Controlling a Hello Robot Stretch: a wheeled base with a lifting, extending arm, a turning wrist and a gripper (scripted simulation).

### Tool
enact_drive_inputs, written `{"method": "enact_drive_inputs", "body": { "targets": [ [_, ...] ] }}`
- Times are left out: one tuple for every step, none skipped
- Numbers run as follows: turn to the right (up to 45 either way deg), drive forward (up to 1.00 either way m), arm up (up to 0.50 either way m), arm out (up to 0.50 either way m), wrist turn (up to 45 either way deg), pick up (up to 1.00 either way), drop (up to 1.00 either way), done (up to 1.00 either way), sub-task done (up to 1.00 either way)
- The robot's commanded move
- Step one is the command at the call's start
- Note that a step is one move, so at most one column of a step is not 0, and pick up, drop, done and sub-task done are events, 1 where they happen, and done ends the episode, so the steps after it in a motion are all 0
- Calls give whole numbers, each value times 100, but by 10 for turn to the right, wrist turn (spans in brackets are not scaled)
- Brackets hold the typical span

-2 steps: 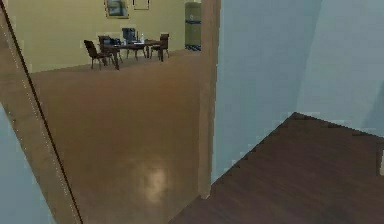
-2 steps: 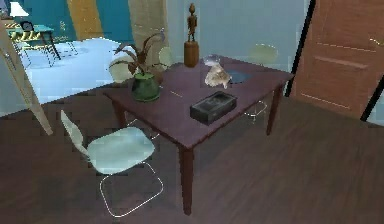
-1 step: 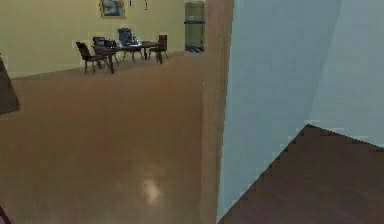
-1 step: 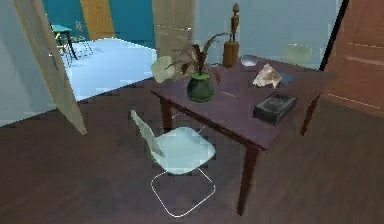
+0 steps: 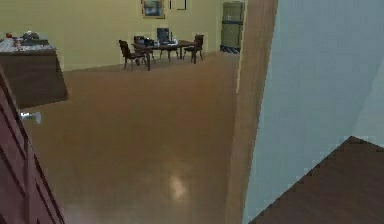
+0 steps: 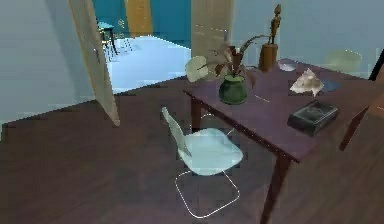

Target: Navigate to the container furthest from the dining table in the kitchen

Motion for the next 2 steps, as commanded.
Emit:
{"method": "enact_drive_inputs", "body": {
  "targets": [
    [0,40,0,0,0,0,0,0,0],
    [-120,0,0,0,0,0,0,0,0]
  ]
}}
